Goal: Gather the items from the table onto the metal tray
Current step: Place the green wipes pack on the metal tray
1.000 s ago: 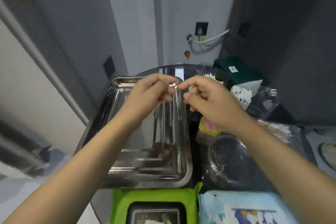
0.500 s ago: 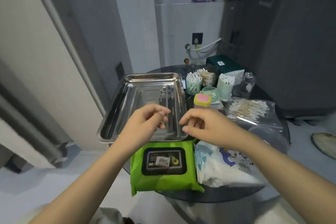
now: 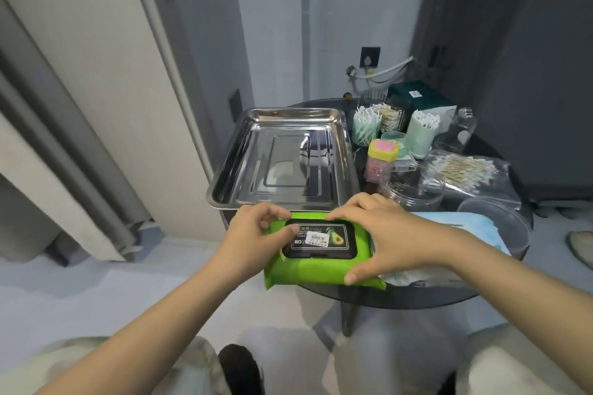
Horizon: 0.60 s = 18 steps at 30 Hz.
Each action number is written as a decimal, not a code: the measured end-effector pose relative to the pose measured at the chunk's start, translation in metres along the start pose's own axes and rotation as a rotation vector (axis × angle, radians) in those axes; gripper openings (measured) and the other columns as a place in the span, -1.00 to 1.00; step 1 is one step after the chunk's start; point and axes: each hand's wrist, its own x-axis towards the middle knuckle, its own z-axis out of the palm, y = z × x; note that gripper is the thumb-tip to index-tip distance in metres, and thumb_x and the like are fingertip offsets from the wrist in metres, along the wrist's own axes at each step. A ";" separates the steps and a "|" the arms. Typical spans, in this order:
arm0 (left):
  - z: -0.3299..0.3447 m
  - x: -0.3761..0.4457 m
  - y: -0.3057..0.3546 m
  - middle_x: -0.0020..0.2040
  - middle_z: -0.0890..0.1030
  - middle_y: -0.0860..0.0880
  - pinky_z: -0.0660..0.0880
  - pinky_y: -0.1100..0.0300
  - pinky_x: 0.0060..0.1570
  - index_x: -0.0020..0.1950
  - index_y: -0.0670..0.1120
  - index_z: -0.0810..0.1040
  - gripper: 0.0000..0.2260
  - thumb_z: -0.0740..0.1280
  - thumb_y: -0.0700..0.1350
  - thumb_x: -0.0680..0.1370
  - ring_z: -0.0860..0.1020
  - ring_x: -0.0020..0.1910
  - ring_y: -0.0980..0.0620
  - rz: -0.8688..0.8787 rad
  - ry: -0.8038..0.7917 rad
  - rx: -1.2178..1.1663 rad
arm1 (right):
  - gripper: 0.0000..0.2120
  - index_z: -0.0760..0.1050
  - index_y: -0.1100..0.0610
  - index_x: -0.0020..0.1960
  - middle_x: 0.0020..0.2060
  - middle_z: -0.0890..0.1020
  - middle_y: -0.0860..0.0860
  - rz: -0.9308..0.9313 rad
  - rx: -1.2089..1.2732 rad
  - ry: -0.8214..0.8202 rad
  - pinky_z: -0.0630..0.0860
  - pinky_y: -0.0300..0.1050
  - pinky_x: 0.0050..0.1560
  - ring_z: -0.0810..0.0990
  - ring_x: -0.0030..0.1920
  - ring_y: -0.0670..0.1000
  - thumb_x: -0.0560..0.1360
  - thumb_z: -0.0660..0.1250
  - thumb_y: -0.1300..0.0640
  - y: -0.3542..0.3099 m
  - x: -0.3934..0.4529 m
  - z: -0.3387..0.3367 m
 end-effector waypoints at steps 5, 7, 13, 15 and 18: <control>0.001 -0.007 -0.005 0.20 0.41 -0.16 0.49 -0.02 0.18 0.07 0.05 0.44 -0.59 0.55 -0.06 0.34 0.49 0.11 -0.10 -0.172 -0.005 -0.056 | -0.12 0.16 -0.22 0.40 0.21 0.29 -0.06 0.016 0.003 0.033 0.13 -0.20 0.17 0.27 0.18 -0.02 0.19 0.48 -0.29 -0.005 0.003 0.003; 0.001 -0.008 -0.006 0.17 0.46 -0.16 0.53 0.03 0.02 0.11 0.03 0.41 -0.51 0.57 -0.05 0.30 0.55 0.06 -0.10 -0.240 -0.006 -0.166 | -0.13 0.18 -0.23 0.39 0.18 0.28 -0.05 0.023 0.009 0.047 0.13 -0.18 0.17 0.25 0.11 -0.04 0.19 0.50 -0.26 -0.007 0.005 0.004; -0.003 -0.008 -0.007 0.03 0.63 -0.12 0.54 0.13 -0.22 0.23 -0.19 0.40 -0.46 0.55 -0.16 0.35 0.63 -0.16 -0.06 -0.341 -0.044 -0.408 | -0.17 0.23 -0.22 0.36 0.10 0.30 -0.06 0.024 0.125 0.071 0.29 -0.17 0.23 0.36 0.16 -0.04 0.18 0.53 -0.20 -0.005 0.008 0.007; -0.005 -0.005 -0.008 0.06 0.67 -0.19 0.58 0.14 -0.20 0.18 -0.25 0.53 -0.55 0.53 -0.15 0.36 0.64 -0.16 -0.09 -0.348 -0.111 -0.409 | -0.17 0.25 -0.23 0.35 0.07 0.31 -0.08 0.020 0.167 0.085 0.36 -0.10 0.26 0.39 0.16 -0.03 0.16 0.53 -0.18 -0.003 0.009 0.008; -0.008 -0.006 -0.005 -0.15 0.70 -0.16 0.59 0.27 -0.23 -0.05 -0.26 0.64 -0.84 0.45 -0.18 0.44 0.62 -0.27 -0.02 -0.356 -0.184 -0.425 | -0.18 0.26 -0.25 0.33 0.05 0.32 -0.10 0.004 0.208 0.111 0.42 -0.08 0.22 0.43 0.13 -0.04 0.15 0.54 -0.16 -0.004 0.009 0.008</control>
